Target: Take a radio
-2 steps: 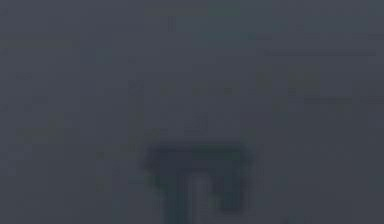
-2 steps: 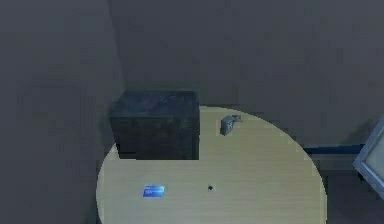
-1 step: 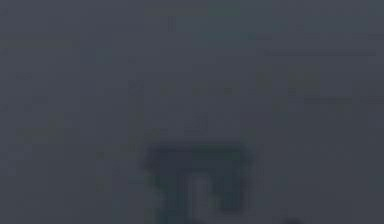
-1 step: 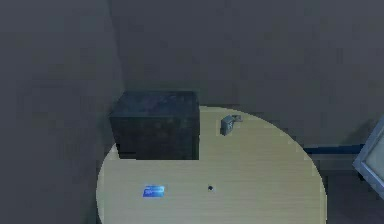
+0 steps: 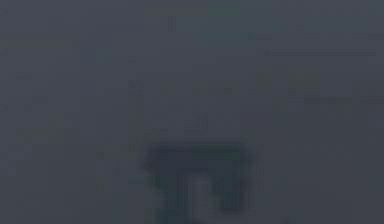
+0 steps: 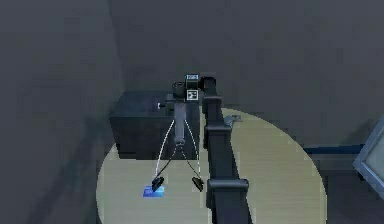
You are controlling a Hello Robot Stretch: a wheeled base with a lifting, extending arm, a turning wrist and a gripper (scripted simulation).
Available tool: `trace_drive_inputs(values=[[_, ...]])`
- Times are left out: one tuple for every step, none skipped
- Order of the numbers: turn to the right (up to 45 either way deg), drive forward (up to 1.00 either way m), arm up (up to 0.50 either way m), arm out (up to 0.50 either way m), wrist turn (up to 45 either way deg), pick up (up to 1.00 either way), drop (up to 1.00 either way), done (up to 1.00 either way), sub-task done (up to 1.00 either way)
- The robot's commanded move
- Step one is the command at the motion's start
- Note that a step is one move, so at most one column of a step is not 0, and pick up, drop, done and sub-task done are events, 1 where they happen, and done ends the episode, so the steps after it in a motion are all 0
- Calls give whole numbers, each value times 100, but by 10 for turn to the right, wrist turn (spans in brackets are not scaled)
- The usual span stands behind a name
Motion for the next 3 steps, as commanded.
trace_drive_inputs(values=[[0,0,0,0,450,0,0,0,0],[0,0,0,0,450,0,0,0,0],[0,0,0,0,450,0,0,0,0]])
